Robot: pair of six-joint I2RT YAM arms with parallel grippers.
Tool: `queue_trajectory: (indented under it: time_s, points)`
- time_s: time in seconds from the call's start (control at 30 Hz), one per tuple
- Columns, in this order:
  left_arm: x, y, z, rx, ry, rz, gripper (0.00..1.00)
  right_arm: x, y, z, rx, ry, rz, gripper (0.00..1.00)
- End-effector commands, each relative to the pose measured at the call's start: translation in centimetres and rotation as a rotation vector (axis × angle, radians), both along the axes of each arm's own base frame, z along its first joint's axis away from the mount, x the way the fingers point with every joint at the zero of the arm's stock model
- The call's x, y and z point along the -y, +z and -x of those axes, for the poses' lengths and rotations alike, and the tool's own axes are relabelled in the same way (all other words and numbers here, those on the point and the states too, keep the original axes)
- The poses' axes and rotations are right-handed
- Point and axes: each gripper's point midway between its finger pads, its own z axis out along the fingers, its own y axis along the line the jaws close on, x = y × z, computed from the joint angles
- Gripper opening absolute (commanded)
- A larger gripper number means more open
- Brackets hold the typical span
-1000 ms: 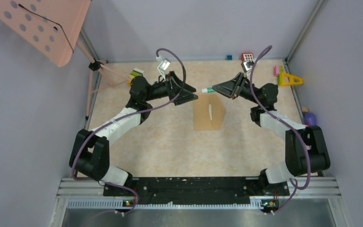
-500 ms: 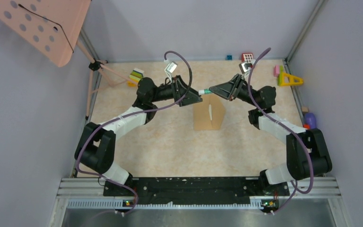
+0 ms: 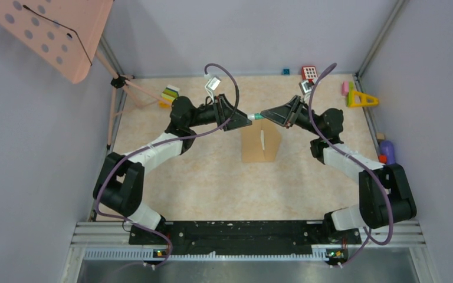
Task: Place the letter into the envelope and seal it
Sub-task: Open the solid glue cap from the solid glue.
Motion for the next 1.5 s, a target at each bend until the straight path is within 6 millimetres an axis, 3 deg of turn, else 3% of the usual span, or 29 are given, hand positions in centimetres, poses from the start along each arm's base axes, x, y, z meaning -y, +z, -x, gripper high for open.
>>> queue_trajectory:
  time_s: [0.0,0.27,0.67,0.83,1.0,1.13,1.47]
  points:
    - [-0.1,2.7,0.4,0.091,-0.001,0.036,0.62,-0.2,1.7,0.8,0.093,-0.011,-0.005,0.00]
    - [-0.1,2.8,0.4,0.089,-0.003,0.036,0.51,-0.5,1.8,1.1,0.093,-0.003,-0.005,0.00]
    - [-0.1,2.9,0.4,0.092,-0.007,0.033,0.22,-0.7,1.7,1.2,0.100,0.008,0.005,0.00]
    - [-0.1,2.4,0.5,0.102,-0.010,0.010,0.14,-0.9,1.6,1.3,0.129,0.033,0.042,0.32]
    - [-0.2,1.6,0.9,0.136,-0.039,-0.045,0.12,-1.3,1.0,1.5,0.171,0.108,0.150,0.52]
    - [-0.6,0.9,1.4,0.177,-0.067,-0.085,0.12,-0.7,0.2,1.4,0.181,0.121,0.204,0.56]
    - [-1.3,0.4,0.8,0.193,-0.032,-0.110,0.11,-0.3,-0.2,4.0,0.228,0.186,0.216,0.55]
